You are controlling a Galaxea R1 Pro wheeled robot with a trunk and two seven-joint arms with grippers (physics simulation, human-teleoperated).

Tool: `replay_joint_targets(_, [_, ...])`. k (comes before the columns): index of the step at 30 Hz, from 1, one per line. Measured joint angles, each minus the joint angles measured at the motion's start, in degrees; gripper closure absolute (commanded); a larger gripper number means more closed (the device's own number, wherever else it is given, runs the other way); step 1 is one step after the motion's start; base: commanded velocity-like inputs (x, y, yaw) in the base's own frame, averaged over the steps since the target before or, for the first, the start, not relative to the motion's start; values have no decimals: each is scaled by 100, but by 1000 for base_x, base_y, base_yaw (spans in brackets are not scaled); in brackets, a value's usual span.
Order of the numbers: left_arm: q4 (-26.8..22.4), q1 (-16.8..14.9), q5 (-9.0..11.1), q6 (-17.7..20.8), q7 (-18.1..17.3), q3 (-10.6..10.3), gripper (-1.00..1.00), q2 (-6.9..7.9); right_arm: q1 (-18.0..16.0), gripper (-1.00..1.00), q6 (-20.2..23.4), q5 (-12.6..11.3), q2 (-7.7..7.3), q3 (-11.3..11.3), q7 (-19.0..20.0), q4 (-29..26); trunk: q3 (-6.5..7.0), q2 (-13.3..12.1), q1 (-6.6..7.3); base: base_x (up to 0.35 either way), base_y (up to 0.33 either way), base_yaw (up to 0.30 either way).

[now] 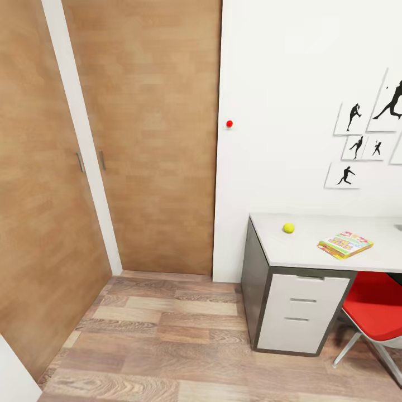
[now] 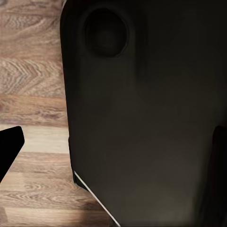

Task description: Put all the toys in the child's room - the three board games (two on the bed and one on the table), the two jigsaw puzzles on the table, and the tennis ball on the table - inside the toy box on the table in the child's room.

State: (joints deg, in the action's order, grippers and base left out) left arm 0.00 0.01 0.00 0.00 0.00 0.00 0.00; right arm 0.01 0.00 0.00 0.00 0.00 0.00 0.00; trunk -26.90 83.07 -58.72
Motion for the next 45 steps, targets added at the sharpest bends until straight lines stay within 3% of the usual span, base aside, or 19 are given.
replay_joint_targets(4, [-8, -9, -28, -16, -8, 0, -100, -78, -9, -100, -16, 4, 96, -7, -16, 0, 1, -1, 0, 0, 0, 0])
replay_joint_targets(10, [-8, -9, -30, -16, -8, -1, -100, -66, -9, -100, -20, 2, 165, -9, -16, 0, 1, -1, 0, 0, 0, 0])
replay_joint_targets(25, [-8, -9, -32, -16, -8, 8, -100, -53, -9, -100, -28, 32, 194, 3, -10, 0, 1, -1, 0, 21, 0, -9])
replay_joint_targets(45, [-8, -9, -32, -16, -8, 11, -100, -53, -8, -100, -15, 96, 193, 25, 10, 0, 1, -1, -1, 15, 0, -253])
